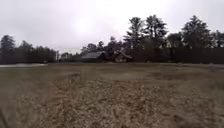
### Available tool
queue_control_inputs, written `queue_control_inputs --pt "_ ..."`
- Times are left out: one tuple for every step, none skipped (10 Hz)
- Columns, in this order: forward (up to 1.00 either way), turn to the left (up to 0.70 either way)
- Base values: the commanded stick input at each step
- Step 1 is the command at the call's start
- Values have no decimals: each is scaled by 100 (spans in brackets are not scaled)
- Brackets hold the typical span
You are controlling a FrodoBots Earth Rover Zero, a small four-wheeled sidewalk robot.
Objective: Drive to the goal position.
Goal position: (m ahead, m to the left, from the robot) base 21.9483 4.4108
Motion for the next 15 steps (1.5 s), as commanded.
queue_control_inputs --pt "70 0" --pt "70 0" --pt "70 0" --pt "70 0" --pt "70 0" --pt "70 0" --pt "70 0" --pt "70 0" --pt "70 0" --pt "70 0" --pt "70 0" --pt "70 0" --pt "70 0" --pt "70 0" --pt "70 0"
